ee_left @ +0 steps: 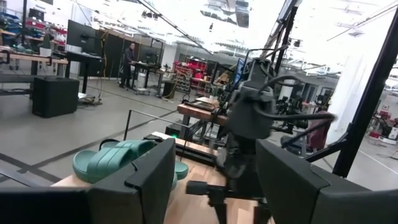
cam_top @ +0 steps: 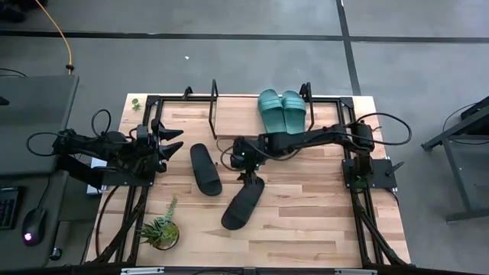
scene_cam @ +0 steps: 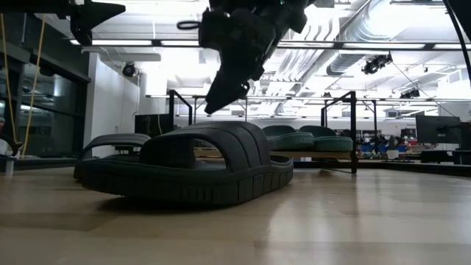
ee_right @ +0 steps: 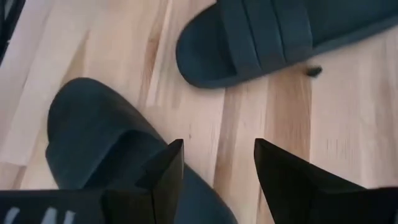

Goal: Pick and place slides into the shelf
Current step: Put the right black slide on the shelf

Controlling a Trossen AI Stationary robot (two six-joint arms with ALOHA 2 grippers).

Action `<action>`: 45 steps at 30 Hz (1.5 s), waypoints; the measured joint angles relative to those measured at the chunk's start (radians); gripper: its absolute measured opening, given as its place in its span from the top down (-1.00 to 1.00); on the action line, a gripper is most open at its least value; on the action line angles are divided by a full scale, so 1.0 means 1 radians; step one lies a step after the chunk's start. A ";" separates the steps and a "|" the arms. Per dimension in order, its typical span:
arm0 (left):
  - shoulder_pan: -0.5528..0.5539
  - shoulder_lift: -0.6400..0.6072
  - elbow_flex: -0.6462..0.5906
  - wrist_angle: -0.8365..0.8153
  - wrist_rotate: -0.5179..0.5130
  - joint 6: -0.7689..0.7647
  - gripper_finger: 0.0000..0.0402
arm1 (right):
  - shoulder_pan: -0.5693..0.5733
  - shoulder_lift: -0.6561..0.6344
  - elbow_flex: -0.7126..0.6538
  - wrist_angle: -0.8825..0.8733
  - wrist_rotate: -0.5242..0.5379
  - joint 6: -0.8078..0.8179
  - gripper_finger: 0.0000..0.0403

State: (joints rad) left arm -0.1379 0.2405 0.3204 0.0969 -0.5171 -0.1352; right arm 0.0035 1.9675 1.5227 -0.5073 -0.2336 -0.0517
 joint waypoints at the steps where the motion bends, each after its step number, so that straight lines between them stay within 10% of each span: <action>1: 0.000 0.000 0.000 -0.002 0.000 0.000 -0.03 | 0.011 0.000 0.000 0.004 0.006 0.000 0.08; 30: 0.000 0.000 0.000 -0.020 -0.017 0.008 -0.03 | 0.125 -0.153 -0.020 -0.152 0.364 0.043 0.08; 45: 0.000 0.000 0.000 -0.018 -0.030 0.008 -0.03 | 0.148 -0.780 -0.776 0.651 0.302 0.045 0.08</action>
State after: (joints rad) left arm -0.1379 0.2401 0.3202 0.0788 -0.5468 -0.1276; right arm 0.1515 1.1872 0.7468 0.1433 0.0685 -0.0069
